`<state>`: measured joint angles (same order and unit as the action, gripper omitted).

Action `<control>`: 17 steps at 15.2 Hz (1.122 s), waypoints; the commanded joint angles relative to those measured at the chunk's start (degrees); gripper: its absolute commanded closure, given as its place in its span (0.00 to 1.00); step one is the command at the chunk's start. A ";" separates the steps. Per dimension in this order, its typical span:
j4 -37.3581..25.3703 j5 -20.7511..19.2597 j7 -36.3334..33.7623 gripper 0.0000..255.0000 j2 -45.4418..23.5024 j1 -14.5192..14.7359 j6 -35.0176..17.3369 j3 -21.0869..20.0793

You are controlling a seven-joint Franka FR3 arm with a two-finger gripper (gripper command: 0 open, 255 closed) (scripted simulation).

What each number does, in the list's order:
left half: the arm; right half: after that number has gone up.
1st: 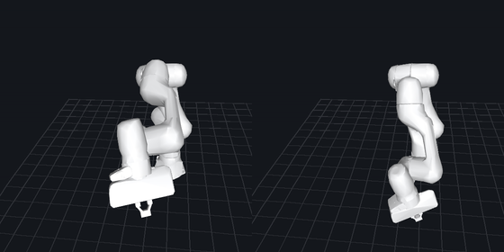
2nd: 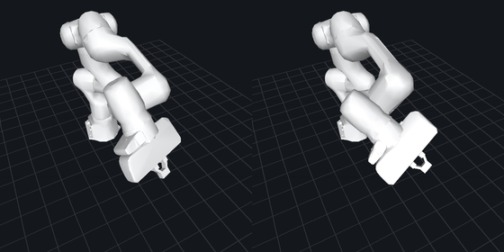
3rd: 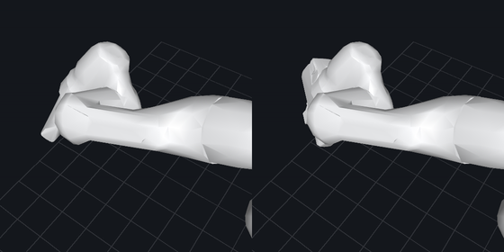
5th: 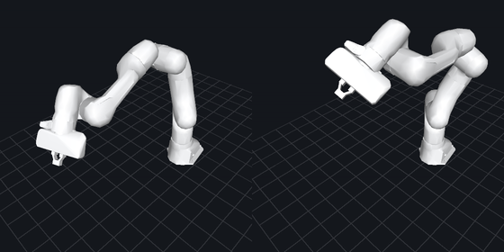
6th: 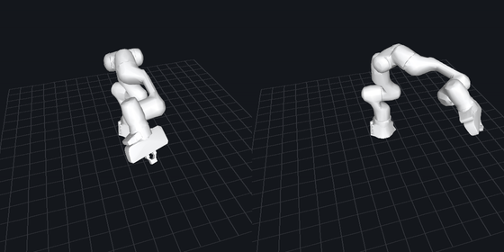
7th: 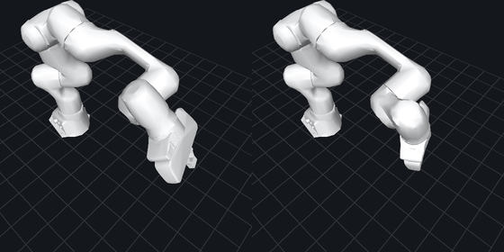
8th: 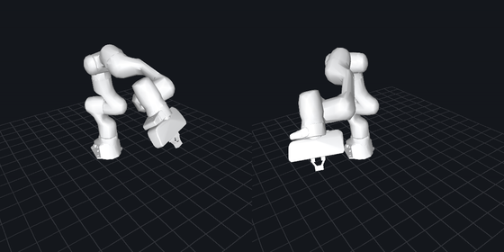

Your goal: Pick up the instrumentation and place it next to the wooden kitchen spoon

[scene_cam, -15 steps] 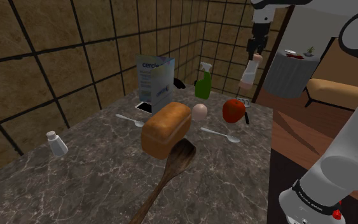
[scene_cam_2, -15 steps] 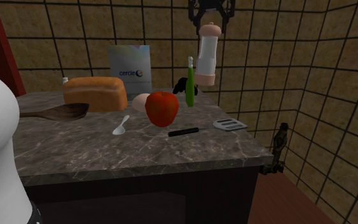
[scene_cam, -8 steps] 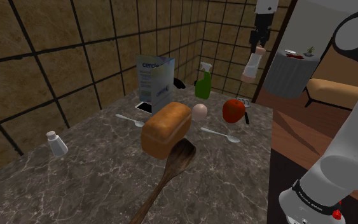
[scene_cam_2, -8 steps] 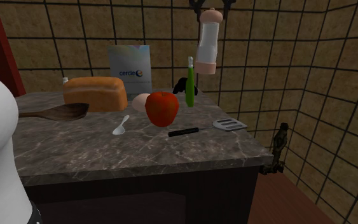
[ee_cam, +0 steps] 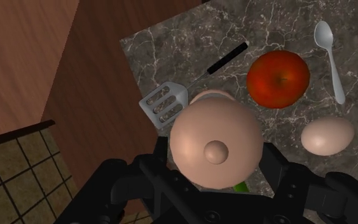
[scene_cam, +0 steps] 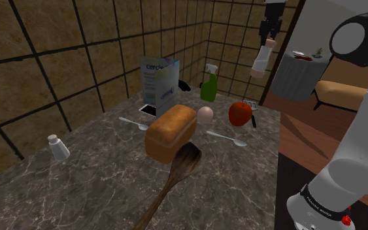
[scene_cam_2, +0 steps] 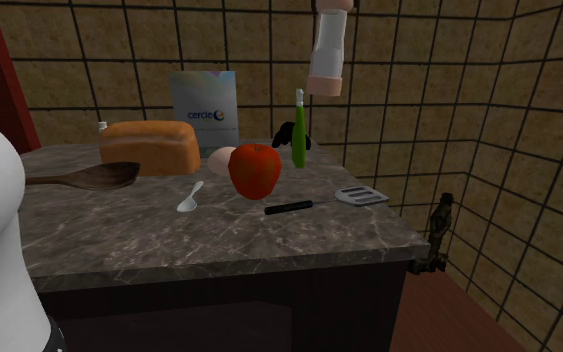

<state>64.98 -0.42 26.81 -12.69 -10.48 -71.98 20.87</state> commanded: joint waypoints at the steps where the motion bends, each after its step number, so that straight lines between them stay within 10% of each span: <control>1: -3.88 0.48 0.33 1.00 -1.35 -0.44 2.60 0.11; 5: -10.61 1.52 1.03 1.00 -4.18 -1.55 6.60 0.31; 17: 21.48 -5.04 -16.94 1.00 22.02 10.30 0.74 -8.01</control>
<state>83.66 -5.16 11.55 6.99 -0.80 -70.83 13.77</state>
